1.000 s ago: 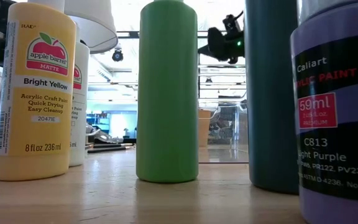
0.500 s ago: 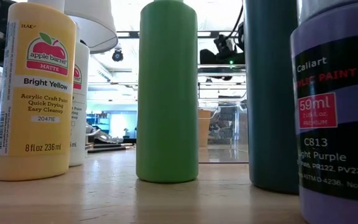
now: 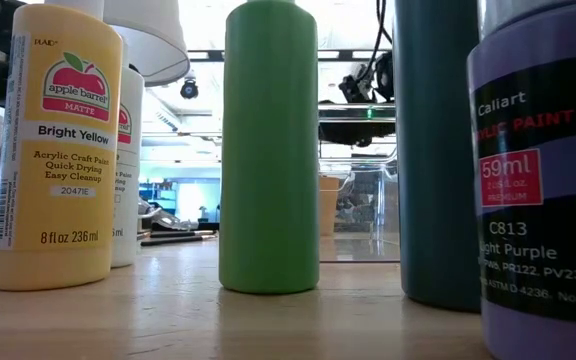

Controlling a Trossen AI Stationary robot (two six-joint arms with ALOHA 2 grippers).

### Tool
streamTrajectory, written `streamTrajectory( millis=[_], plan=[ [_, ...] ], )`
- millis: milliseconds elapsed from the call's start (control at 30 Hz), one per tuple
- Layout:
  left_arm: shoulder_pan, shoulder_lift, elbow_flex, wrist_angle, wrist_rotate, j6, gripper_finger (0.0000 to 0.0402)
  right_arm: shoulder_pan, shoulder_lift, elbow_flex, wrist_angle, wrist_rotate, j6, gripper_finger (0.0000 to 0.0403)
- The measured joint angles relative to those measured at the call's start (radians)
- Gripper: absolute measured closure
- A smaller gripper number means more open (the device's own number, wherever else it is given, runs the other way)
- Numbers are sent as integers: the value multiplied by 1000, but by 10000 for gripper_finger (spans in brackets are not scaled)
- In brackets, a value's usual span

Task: Pick & Place Paint Supplies
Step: Put the silver paint brush into the yellow cup

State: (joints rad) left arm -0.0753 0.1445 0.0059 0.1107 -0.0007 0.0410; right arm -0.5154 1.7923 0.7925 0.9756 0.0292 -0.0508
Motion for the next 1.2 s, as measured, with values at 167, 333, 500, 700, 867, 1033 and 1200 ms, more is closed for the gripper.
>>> streamTrajectory(
  millis=[167, 333, 500, 700, 867, 1033, 1200],
  plan=[
    [0, 0, 0, 0, 0, 0, 328, -2, 23, 0, 0, 0, 21, 394],
    [0, 0, 0, 0, 0, 0, 328, -7, 26, 0, -30, 0, 25, 394],
    [0, 0, 0, 0, 0, 0, 328, -14, 26, 0, -67, 0, 26, 394],
    [0, 0, 0, 0, 0, 0, 328, -20, 26, 0, -97, 0, 41, 394],
    [0, 0, 0, 0, 0, 0, 328, -30, 26, 4, -157, 0, 52, 374],
    [0, 0, 0, 0, 0, 0, 328, -30, 27, 12, -183, 0, 59, 337],
    [0, 0, 0, 0, 0, 0, 328, -31, 25, 25, -194, 0, 51, 294]
  ],
)
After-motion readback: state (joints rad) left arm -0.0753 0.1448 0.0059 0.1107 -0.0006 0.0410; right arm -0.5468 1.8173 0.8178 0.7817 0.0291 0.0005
